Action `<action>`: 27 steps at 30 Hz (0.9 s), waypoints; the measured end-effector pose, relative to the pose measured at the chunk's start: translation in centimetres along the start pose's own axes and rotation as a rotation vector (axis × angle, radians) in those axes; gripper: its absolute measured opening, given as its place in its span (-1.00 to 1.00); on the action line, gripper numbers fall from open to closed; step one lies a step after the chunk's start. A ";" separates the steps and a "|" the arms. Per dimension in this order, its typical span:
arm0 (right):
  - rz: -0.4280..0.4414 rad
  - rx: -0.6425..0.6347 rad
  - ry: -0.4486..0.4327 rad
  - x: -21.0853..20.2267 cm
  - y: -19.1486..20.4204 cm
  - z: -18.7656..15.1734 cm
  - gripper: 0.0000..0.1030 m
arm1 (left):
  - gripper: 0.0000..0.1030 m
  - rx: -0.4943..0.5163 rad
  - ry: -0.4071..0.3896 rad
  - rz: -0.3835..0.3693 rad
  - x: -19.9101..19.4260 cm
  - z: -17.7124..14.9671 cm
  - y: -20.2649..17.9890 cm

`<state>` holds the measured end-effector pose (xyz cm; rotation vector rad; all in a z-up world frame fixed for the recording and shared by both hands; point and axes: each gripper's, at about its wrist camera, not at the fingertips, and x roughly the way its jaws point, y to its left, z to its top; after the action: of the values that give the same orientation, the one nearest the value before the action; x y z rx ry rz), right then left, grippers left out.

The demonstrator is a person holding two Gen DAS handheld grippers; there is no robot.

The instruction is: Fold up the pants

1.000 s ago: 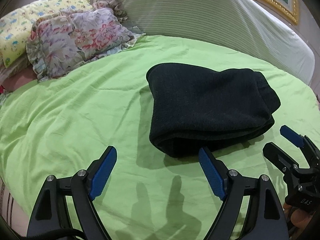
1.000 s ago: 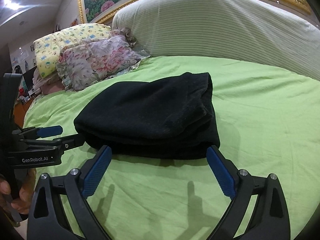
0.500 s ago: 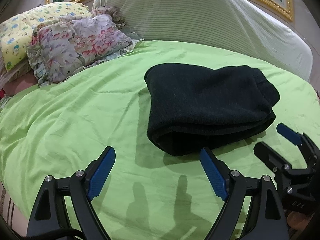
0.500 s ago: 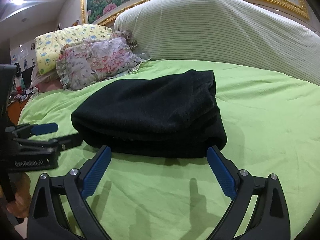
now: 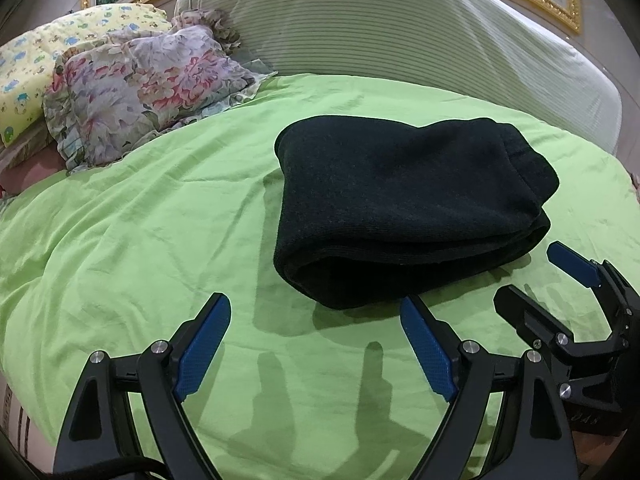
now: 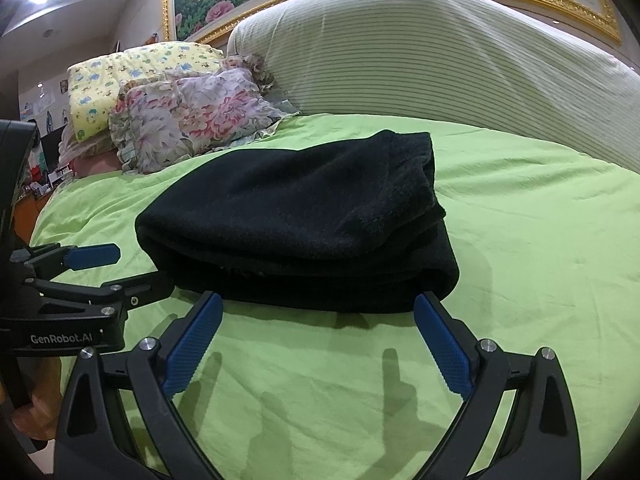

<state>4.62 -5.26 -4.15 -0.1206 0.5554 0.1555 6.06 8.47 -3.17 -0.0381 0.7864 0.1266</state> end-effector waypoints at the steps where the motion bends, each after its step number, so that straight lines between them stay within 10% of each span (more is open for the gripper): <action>1: -0.001 -0.001 0.002 0.1 0.0 0.0 0.88 | 0.70 0.000 0.000 0.000 0.0 0.0 0.0; 27: 0.014 0.011 0.021 0.7 -0.2 -0.4 0.88 | 0.70 0.013 0.012 -0.011 0.3 0.0 -0.3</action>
<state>5.04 -5.43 -4.82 -0.1075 0.5782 0.1646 6.33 8.19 -3.42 -0.0308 0.7987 0.1110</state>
